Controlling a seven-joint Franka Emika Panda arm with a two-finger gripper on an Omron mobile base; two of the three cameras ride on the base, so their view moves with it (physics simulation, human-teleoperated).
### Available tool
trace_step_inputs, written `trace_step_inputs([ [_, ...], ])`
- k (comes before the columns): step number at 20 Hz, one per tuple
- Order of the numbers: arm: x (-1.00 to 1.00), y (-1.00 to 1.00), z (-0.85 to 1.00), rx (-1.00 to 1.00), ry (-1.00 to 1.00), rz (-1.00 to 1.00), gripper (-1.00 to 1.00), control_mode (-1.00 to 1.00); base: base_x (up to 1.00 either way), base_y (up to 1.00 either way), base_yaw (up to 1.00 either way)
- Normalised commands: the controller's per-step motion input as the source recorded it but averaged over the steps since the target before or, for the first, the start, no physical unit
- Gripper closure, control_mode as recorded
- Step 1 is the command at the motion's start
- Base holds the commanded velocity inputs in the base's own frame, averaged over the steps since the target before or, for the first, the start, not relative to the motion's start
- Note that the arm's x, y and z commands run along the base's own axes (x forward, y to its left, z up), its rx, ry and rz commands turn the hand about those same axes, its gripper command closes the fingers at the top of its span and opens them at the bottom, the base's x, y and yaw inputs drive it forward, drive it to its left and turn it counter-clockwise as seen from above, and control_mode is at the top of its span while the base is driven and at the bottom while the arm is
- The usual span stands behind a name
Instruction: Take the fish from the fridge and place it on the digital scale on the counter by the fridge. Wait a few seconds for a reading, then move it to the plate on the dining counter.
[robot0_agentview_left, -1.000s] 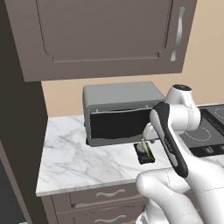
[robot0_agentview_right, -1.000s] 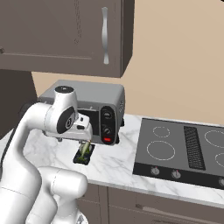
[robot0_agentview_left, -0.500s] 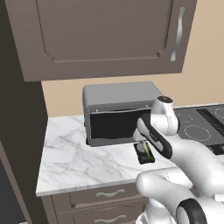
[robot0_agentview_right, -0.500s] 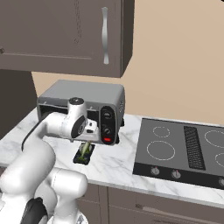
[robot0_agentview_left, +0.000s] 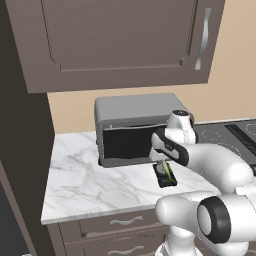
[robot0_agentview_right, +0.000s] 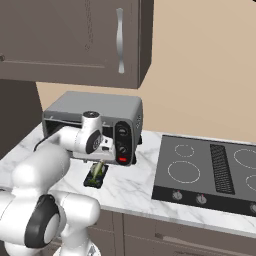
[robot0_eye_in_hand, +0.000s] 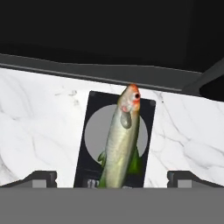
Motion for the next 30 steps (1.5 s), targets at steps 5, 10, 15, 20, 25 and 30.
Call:
trace_step_inputs([
  [5, 0.0, -0.01, -0.37, 0.0, 0.0, 0.0, -1.0, -1.0, 0.0, 0.0, 0.0],
  [10, 0.0, -0.03, -0.19, 0.01, 0.0, 0.0, -1.0, -1.0, 0.0, 0.0, 0.0],
  [15, -0.01, 0.0, -0.22, 0.01, 0.0, 0.0, -1.0, -1.0, 0.0, 0.0, 0.0],
  [20, 0.0, 0.0, -0.2, 0.0, 0.0, 0.0, -1.0, -1.0, 0.0, 0.0, 0.0],
  [25, 0.0, 0.0, -0.04, 0.0, 0.0, 0.0, -1.0, -1.0, 0.0, 0.0, 0.0],
  [30, 0.0, 0.0, -0.03, 0.0, 0.0, 0.0, -1.0, -1.0, 0.0, 0.0, 0.0],
])
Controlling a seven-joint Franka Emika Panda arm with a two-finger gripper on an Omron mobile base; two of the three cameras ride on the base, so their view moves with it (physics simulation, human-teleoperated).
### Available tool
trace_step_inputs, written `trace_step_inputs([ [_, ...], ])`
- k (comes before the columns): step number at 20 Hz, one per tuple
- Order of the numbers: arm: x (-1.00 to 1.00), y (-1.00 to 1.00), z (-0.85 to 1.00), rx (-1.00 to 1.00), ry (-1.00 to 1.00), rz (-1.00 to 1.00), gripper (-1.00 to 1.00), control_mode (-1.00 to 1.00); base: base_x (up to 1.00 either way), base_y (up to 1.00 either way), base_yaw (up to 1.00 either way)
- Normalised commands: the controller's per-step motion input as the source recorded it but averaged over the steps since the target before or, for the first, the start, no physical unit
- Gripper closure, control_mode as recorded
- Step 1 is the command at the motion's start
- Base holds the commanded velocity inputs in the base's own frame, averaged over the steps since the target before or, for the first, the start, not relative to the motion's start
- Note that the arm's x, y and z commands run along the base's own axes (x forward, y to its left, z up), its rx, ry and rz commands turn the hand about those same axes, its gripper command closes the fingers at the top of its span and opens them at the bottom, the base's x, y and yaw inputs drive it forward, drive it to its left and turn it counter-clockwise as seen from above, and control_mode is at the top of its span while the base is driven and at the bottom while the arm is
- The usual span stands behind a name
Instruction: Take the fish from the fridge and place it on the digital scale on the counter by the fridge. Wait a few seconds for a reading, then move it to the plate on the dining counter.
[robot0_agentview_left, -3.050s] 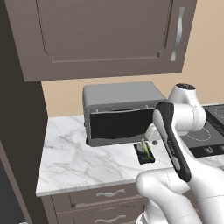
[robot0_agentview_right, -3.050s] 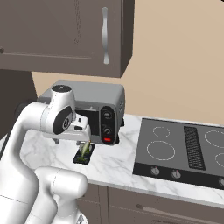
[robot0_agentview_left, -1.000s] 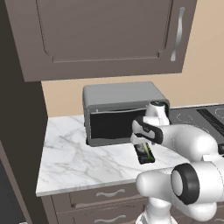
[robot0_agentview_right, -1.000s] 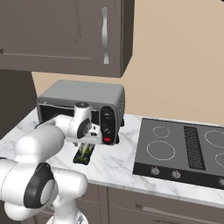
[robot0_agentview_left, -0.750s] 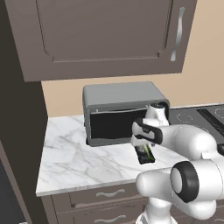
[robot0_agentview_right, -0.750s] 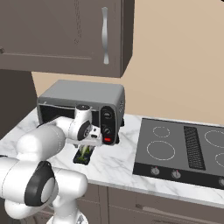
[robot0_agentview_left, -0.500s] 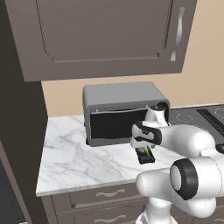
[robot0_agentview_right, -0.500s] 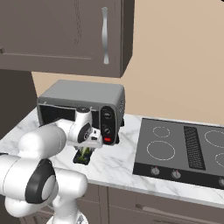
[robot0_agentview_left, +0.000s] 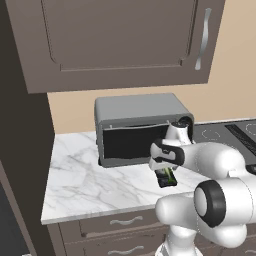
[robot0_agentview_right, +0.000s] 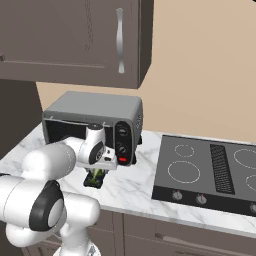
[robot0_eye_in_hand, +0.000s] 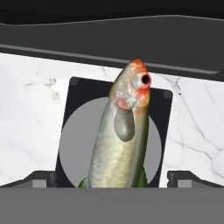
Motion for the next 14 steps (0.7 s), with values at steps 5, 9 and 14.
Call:
trace_step_inputs([
  [5, 0.0, 0.0, -0.01, 0.0, 0.0, 0.0, 1.0, -1.0, 0.0, 0.0, 0.0],
  [9, 0.0, 0.0, 0.0, 0.0, 0.0, 0.0, 1.0, -1.0, 0.0, 0.0, 0.0],
  [14, 0.0, 0.0, 0.0, 0.0, 0.0, 0.0, 1.0, -1.0, 0.0, 0.0, 0.0],
])
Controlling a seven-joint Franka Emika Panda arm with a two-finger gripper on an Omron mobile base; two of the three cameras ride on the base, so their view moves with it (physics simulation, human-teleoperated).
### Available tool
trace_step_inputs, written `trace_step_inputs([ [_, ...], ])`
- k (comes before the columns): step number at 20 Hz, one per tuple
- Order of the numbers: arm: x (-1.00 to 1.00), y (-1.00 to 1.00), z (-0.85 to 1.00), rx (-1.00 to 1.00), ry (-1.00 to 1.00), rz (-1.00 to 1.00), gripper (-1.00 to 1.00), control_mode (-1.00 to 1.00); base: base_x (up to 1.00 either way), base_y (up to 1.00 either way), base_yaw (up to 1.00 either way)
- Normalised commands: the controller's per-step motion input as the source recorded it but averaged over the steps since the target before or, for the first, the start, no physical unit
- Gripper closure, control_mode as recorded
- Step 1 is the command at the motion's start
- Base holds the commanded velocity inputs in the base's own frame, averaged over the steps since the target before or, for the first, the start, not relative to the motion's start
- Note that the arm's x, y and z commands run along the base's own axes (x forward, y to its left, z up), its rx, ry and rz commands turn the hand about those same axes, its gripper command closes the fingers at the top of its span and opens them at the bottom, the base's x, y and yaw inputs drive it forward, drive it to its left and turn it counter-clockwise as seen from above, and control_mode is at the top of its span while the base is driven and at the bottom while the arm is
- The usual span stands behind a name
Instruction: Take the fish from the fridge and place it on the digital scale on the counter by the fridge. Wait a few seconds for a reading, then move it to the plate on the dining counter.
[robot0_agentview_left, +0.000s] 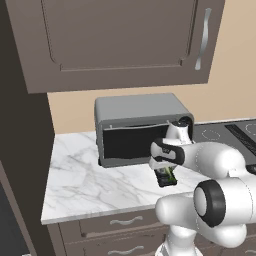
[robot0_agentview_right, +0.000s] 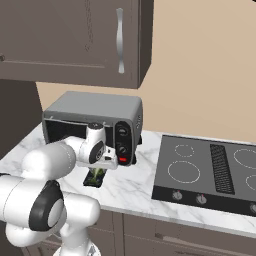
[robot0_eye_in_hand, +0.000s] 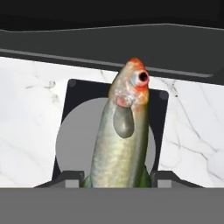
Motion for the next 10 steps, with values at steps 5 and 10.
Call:
trace_step_inputs([
  [5, 0.0, 0.0, 0.0, 0.0, 0.0, 0.0, 1.0, -1.0, 0.0, 0.0, 0.0],
  [10, -0.05, -0.09, 0.08, 0.0, 0.0, 0.0, 1.0, -1.0, 0.0, 0.0, 0.0],
])
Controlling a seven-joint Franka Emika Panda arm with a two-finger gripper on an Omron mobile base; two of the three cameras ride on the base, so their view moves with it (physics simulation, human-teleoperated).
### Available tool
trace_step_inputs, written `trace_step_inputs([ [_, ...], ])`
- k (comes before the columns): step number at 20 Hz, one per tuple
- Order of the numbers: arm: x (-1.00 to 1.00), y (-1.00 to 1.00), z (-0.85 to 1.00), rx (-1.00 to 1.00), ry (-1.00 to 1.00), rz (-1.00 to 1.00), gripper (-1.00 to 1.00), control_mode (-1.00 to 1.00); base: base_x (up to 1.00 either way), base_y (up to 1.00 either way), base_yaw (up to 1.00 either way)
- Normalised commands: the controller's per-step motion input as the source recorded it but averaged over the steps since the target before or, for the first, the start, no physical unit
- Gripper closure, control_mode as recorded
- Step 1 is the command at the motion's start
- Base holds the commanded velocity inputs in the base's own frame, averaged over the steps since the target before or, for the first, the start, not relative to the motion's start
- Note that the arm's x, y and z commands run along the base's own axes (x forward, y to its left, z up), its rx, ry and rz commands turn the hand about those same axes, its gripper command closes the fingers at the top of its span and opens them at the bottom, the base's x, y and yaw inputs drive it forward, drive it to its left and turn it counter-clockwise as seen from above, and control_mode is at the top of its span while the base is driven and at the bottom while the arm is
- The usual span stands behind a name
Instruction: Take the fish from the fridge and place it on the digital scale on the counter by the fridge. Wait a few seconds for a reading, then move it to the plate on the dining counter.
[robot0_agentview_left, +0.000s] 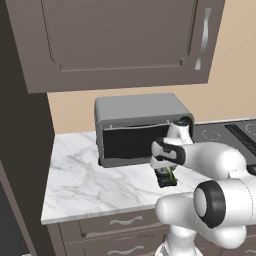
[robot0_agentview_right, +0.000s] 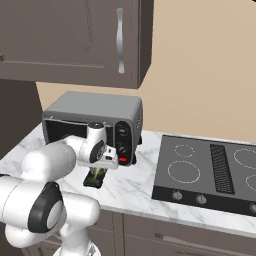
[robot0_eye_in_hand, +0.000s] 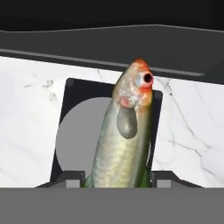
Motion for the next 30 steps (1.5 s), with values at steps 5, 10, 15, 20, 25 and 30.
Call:
trace_step_inputs([
  [5, -0.33, -0.25, 0.47, 0.01, 0.0, 0.0, 1.0, -1.0, 0.0, 0.0, 0.0],
  [10, -0.69, -0.2, 0.7, 0.01, 0.0, 0.0, 1.0, -1.0, 0.0, 0.0, 0.0],
  [15, -1.0, -0.01, 0.8, 0.0, 0.0, 0.0, 1.0, -1.0, 0.0, 0.0, 0.0],
  [20, -1.0, 0.0, 0.9, 0.0, 0.0, 0.0, 1.0, -1.0, 0.0, 0.0, 0.0],
  [25, -1.0, 0.0, 1.0, 0.0, 0.0, 0.0, 1.0, -1.0, 0.0, 0.0, 0.0],
  [30, -0.94, 0.0, 0.83, 0.0, -0.04, 0.01, 1.0, -1.0, 0.0, 0.0, 0.0],
])
